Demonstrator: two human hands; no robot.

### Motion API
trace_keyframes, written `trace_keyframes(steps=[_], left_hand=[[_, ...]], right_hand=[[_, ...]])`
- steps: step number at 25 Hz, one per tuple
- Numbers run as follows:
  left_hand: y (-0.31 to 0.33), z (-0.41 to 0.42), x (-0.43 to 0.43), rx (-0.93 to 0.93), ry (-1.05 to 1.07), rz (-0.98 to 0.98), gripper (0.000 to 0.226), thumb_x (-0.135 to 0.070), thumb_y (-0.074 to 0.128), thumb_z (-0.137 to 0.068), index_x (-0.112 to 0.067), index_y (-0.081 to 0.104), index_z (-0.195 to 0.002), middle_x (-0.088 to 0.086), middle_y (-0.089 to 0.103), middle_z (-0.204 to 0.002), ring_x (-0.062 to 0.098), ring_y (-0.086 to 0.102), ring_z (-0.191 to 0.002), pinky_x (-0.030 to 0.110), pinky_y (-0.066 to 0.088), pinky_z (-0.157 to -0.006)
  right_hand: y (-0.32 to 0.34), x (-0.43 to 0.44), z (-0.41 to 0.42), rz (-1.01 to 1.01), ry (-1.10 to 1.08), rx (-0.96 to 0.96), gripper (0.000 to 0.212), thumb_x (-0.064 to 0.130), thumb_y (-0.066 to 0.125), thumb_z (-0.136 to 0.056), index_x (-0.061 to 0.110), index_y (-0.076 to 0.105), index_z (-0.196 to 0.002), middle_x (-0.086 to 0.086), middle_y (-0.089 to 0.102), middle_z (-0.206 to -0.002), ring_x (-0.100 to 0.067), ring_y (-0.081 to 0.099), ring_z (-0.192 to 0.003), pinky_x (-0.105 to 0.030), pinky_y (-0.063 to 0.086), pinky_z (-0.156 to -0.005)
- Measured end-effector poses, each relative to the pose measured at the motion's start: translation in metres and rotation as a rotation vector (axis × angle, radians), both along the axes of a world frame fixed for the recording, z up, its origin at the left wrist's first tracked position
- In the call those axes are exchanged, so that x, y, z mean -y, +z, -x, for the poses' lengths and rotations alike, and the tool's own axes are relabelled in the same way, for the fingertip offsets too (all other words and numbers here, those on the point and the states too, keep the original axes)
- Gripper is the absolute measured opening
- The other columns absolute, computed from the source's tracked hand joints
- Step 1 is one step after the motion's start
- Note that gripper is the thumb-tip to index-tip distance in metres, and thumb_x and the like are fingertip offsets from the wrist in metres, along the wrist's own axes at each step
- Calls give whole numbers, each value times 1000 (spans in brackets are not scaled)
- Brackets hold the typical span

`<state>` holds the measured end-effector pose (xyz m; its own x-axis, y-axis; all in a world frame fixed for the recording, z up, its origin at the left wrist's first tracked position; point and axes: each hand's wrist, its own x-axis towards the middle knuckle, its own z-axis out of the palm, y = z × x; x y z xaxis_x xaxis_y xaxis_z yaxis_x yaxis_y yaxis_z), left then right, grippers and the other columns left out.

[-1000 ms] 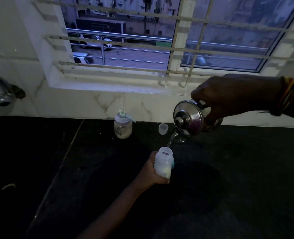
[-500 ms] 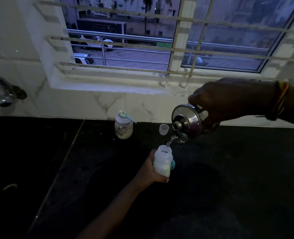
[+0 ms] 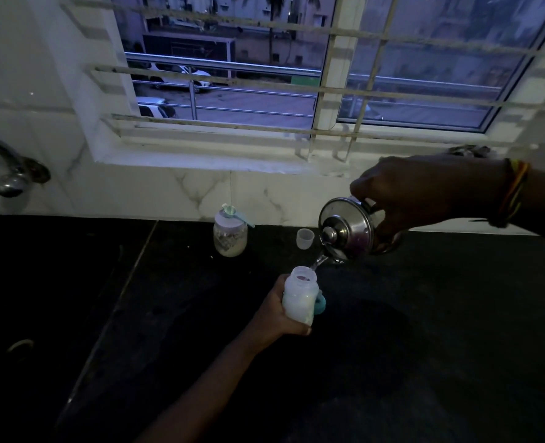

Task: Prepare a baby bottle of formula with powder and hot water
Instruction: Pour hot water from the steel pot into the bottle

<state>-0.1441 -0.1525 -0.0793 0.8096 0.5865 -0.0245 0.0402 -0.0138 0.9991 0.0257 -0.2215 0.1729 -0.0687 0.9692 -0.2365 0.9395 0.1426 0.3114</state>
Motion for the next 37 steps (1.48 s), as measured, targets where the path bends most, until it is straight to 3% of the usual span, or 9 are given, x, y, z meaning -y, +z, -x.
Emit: trace_keyframes(steps=[5,16,19,23,27,29,31,34,37], left_hand=[[-4,-3,0,-11,-12,1,74,-4,76,-50,-31,43,-110,-5,53,-113,12,57,-101,27,54,-79],[-5,-9,-1,-18,-8,4,75,-5,78,-49,-32,43,-110,-6,54,-112,12,57,-101,23,54,-75],[-5,-9,-4,-28,-8,0,76,-2,79,-51,-35,43,-109,-7,53,-113,14,56,-104,25,52,-77],[-5,-9,-4,-34,-2,9,76,-6,78,-49,-35,44,-109,-6,53,-115,14,56,-106,28,52,-80],[-4,-10,-3,-44,-3,3,76,-7,78,-48,-35,44,-109,-7,53,-115,13,56,-105,27,51,-78],[-4,-12,-3,-51,-5,-1,77,-8,78,-48,-38,43,-110,-8,52,-116,14,55,-107,27,51,-79],[-7,-15,-3,-56,0,-17,79,-8,79,-50,-40,43,-112,-10,52,-118,13,54,-109,26,51,-81],[-12,-20,-5,-69,-7,-38,80,-9,80,-52,-41,41,-114,-12,52,-119,7,54,-110,22,50,-82],[-20,-24,-6,-82,-10,-36,81,-9,81,-54,-43,41,-116,-12,53,-120,0,54,-110,17,48,-81]], right_hand=[[-5,1,-5,-56,24,15,49,42,72,-70,15,56,-107,-1,63,-90,-14,58,-75,-24,48,-59],[-8,-6,-6,-106,-16,47,44,42,73,-67,17,61,-101,-3,65,-86,-21,62,-76,-34,52,-65],[-7,-3,-4,-54,-21,17,45,40,74,-68,14,58,-102,-1,60,-85,-18,58,-76,-29,48,-66],[-11,11,-8,-17,-73,-118,39,33,72,-73,14,53,-101,8,46,-82,-6,45,-70,-10,32,-55],[-32,25,-17,-97,-149,-291,37,30,75,-69,32,38,-69,16,43,-66,3,44,-59,-7,38,-54],[-49,31,-25,-152,-201,-396,44,25,77,-68,34,34,-63,15,45,-62,4,45,-57,-8,37,-53],[-67,40,-36,-204,-284,-552,36,21,79,-66,32,44,-66,12,53,-65,1,51,-60,-11,38,-55],[-103,54,-57,-309,-452,-778,32,17,82,-61,9,62,-85,-5,64,-79,-20,61,-75,-30,48,-68],[-147,66,-73,-464,-636,-999,68,54,82,-40,2,58,-77,-11,61,-72,-25,56,-67,-32,43,-61]])
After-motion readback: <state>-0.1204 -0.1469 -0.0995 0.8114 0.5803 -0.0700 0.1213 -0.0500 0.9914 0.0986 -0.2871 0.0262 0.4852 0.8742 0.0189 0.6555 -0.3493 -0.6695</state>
